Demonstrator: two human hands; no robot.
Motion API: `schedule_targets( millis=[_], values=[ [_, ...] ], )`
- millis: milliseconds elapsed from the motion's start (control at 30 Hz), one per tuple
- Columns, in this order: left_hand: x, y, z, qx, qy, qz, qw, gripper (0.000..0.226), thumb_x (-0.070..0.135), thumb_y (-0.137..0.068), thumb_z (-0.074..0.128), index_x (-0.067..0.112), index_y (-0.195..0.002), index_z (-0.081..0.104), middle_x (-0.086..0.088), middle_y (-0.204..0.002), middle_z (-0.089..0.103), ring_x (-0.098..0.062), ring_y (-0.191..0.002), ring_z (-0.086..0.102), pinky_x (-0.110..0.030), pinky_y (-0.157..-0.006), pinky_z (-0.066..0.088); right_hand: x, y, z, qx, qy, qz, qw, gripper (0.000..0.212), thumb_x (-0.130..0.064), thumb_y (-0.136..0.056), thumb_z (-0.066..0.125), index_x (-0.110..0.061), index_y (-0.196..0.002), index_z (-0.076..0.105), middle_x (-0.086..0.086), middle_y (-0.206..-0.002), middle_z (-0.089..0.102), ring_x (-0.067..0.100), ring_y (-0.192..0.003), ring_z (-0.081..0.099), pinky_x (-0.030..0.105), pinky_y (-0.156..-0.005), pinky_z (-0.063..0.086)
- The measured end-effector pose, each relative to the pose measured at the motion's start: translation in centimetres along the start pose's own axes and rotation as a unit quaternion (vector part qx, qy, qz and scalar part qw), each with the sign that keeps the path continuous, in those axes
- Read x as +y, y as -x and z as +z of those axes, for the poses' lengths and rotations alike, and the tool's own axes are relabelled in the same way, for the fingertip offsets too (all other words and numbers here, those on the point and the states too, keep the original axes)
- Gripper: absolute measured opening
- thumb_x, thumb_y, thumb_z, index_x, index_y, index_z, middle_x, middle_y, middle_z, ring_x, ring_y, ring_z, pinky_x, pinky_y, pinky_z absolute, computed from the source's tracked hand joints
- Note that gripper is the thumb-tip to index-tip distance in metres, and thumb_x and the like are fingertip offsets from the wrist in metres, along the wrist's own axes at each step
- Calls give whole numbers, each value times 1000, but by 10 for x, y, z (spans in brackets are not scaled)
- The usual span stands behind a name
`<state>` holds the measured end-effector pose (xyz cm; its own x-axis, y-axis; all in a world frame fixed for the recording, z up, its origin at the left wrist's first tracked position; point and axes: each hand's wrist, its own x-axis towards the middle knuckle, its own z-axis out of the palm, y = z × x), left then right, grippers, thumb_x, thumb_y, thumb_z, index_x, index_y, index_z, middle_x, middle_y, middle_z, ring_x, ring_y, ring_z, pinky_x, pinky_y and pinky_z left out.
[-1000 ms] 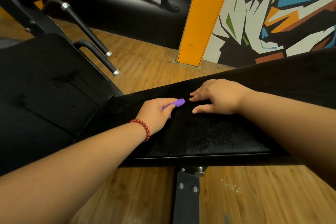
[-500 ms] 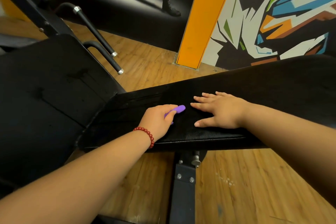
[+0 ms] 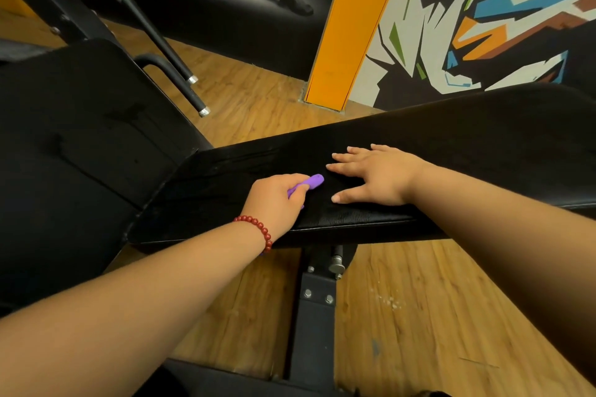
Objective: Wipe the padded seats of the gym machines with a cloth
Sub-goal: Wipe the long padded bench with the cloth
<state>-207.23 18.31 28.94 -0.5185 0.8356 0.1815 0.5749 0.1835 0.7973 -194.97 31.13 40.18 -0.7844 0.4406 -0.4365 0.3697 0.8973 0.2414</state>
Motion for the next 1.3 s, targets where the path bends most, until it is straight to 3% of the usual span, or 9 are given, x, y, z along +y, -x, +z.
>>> schedule_targets(
  millis=[100,367,467,567,700,800,1000,1200,1300],
  values=[
    [-2,3,0,-1,5,15,1000,33,26,-101,48,28,-133,57,8,-127,61,9,-82,47,7,-71,31,0,-1,1,0,3,1,1000,73,-66,-92,34,-33,-154,14,-11,-162,5,12,-149,-3,40,-119,-2],
    [11,-1,4,46,-28,-58,997,36,27,-103,42,25,-137,53,2,-124,64,-11,-113,56,-19,-95,36,-3,2,1,6,7,-1,1000,71,-65,-93,33,-33,-153,16,-10,-162,8,13,-149,-1,40,-119,-1],
    [10,22,5,46,-6,-24,999,34,25,-102,45,25,-135,55,2,-121,64,-4,-97,57,-11,-89,41,-5,5,2,21,8,-12,1000,67,-63,-93,34,-33,-152,21,-10,-161,13,13,-149,3,41,-120,2],
    [3,29,2,39,9,-5,999,35,25,-101,48,24,-135,55,4,-131,59,2,-100,53,4,-77,34,-7,9,4,37,8,-28,999,62,-58,-96,36,-31,-151,26,-10,-160,19,11,-148,8,39,-121,8],
    [-1,5,-7,23,1,-57,998,35,28,-102,44,26,-136,54,2,-128,62,-9,-110,56,-17,-95,37,-13,15,7,34,1,-29,999,66,-59,-95,38,-29,-152,24,-9,-160,17,12,-149,6,38,-120,7],
    [-5,12,-7,15,20,-34,999,35,25,-101,48,25,-135,55,5,-134,58,-3,-118,51,-4,-92,29,-17,18,11,23,11,-29,999,79,-68,-89,39,-28,-153,17,-9,-162,11,13,-149,2,38,-120,3],
    [-19,38,-17,-46,18,49,998,37,24,-99,51,29,-136,52,9,-139,53,-1,-128,43,-13,-105,28,-18,14,12,13,15,-38,999,96,-76,-78,49,-29,-154,13,-8,-162,7,14,-149,-3,41,-120,-1],
    [-16,3,-19,-24,-8,-41,999,37,29,-101,46,28,-138,51,4,-136,57,-14,-125,49,-28,-107,36,-21,12,14,18,9,-32,999,91,-70,-82,52,-29,-154,14,-8,-162,8,16,-149,-1,41,-119,0],
    [-19,15,-14,-1,19,-25,1000,36,26,-100,50,26,-136,53,7,-137,56,-10,-128,48,-23,-108,32,-31,9,14,26,-15,-33,999,87,-67,-84,53,-30,-153,17,-8,-162,13,15,-149,3,42,-119,1]
  ],
)
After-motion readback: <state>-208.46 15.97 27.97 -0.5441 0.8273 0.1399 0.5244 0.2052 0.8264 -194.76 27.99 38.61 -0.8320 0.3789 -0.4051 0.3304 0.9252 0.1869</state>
